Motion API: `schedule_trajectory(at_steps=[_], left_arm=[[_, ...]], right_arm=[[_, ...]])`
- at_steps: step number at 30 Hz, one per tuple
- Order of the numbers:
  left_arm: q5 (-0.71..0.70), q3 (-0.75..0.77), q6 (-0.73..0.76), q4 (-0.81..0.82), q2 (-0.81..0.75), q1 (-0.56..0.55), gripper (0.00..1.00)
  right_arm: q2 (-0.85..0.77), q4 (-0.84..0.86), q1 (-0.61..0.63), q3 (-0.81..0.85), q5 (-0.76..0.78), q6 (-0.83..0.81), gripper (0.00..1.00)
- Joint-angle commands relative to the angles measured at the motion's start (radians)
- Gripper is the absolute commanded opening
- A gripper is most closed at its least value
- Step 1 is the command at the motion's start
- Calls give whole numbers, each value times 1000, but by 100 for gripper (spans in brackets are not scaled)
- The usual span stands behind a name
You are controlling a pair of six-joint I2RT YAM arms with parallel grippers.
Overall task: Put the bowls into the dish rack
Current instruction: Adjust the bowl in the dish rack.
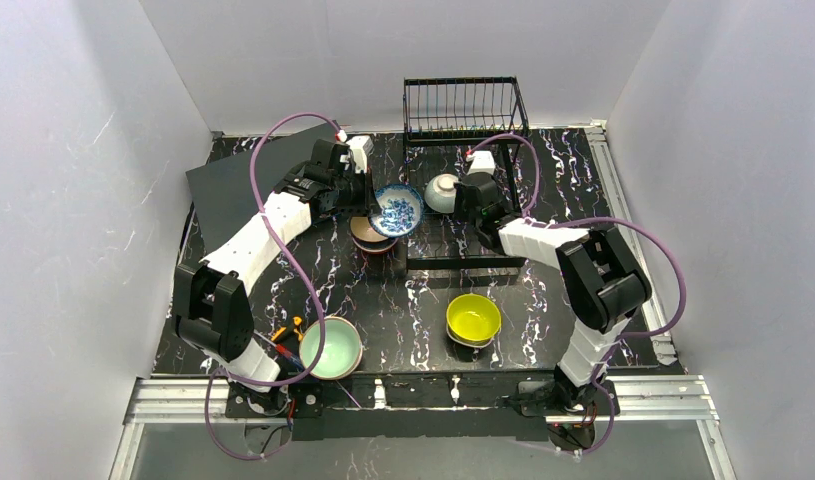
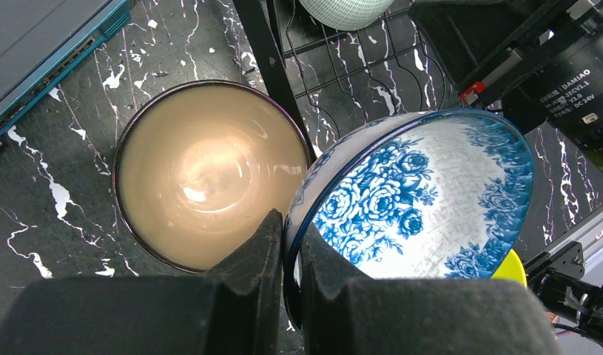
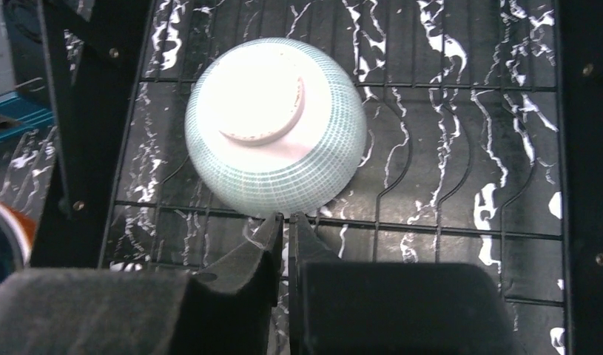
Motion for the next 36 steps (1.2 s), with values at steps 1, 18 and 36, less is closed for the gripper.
schedule_trajectory(at_steps=[1, 18, 36], left_arm=[[37, 44, 5, 22, -27, 1, 0], [302, -56, -6, 232, -98, 0, 0], [447, -95, -1, 337, -124, -36, 0]], right_arm=[[-102, -22, -2, 3, -92, 52, 21], [-650, 98, -38, -351, -694, 360, 99], [-503, 372, -36, -333, -909, 591, 99]])
